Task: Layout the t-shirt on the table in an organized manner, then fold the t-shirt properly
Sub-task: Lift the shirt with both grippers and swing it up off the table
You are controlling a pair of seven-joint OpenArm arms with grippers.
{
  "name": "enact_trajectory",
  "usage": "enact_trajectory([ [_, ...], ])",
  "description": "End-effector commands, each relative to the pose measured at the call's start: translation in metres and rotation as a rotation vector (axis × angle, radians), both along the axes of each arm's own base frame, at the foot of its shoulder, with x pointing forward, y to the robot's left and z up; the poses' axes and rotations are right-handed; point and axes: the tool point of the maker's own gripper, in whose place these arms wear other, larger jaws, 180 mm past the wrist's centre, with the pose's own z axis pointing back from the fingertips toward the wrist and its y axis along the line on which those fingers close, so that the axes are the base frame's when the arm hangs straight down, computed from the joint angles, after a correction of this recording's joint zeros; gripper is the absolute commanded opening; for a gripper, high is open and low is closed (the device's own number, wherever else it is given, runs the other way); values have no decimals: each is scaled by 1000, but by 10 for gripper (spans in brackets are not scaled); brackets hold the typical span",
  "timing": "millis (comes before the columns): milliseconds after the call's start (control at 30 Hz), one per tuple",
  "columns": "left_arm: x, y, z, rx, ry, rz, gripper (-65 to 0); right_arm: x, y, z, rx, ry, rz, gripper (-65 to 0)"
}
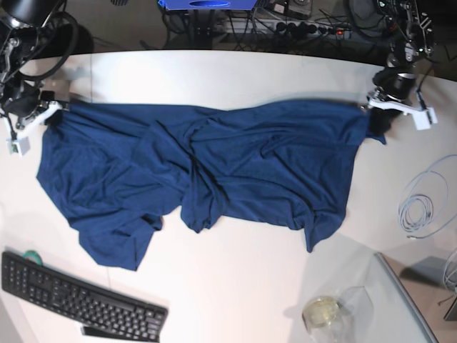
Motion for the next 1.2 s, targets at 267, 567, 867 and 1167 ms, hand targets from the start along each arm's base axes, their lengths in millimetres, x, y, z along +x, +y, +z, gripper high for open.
enact_trajectory([
  [267, 24, 35, 56, 63, -57, 10, -650, 19, -18, 31, -71, -91, 9, -650],
  [567, 66, 37, 89, 75, -152, -6, -650, 61, -26, 96, -195, -233, 56, -650],
  [867, 181, -20, 157, 36, -263, -131, -650, 175, -35, 179, -265, -388, 164, -650],
  [1167, 273, -65, 213, 162, -314, -252, -650, 262, -49, 240, -254, -528, 199, -650],
])
